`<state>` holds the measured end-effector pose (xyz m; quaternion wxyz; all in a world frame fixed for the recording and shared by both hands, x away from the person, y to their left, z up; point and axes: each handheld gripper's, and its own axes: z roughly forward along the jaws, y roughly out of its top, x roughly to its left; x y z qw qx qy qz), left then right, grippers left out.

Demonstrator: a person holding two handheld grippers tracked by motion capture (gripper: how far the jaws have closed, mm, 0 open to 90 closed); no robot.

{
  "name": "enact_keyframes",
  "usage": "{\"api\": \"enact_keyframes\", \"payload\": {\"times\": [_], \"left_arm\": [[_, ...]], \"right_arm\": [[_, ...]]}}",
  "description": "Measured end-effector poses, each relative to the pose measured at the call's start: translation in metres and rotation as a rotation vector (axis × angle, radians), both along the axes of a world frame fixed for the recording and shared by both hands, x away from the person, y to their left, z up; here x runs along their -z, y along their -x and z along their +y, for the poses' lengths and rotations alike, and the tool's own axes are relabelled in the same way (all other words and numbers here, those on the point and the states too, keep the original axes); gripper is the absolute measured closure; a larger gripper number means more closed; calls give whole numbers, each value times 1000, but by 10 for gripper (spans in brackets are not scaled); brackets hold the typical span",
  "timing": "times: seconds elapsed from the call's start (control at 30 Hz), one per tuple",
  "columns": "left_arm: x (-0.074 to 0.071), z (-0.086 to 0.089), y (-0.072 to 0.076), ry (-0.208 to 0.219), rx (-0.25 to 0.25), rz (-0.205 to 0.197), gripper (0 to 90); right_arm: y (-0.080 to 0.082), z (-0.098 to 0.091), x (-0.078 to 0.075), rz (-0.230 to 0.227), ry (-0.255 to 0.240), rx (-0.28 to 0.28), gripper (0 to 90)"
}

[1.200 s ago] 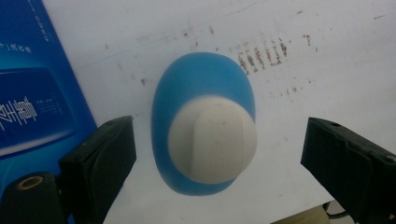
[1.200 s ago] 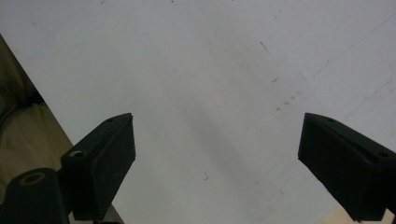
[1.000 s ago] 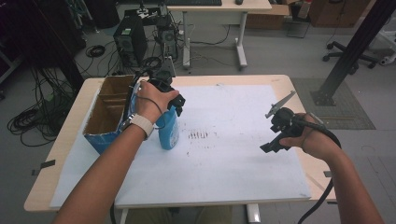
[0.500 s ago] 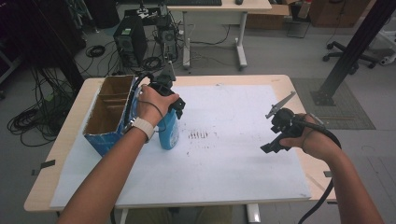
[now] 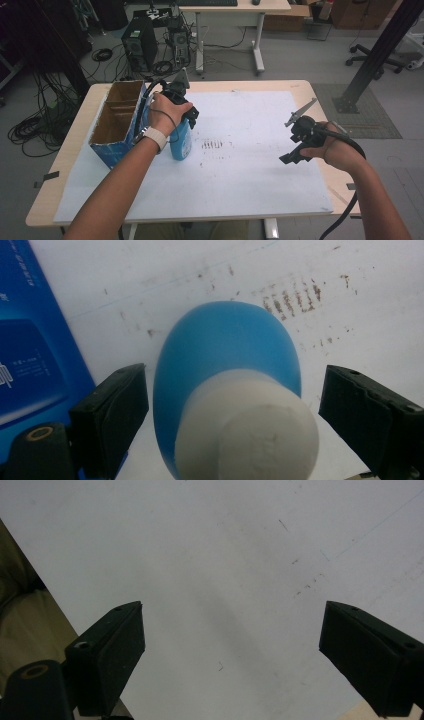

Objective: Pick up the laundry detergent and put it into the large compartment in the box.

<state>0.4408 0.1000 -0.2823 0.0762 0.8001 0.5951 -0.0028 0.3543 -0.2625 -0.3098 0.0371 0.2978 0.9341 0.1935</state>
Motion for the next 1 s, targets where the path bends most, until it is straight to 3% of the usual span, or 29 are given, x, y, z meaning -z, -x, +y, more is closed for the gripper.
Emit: {"api": "enact_keyframes", "payload": {"times": [1.0], "left_arm": [[6,5,0,11,10,2,291]], "right_arm": [[1,-1,2,5,-2,5,112]]}}
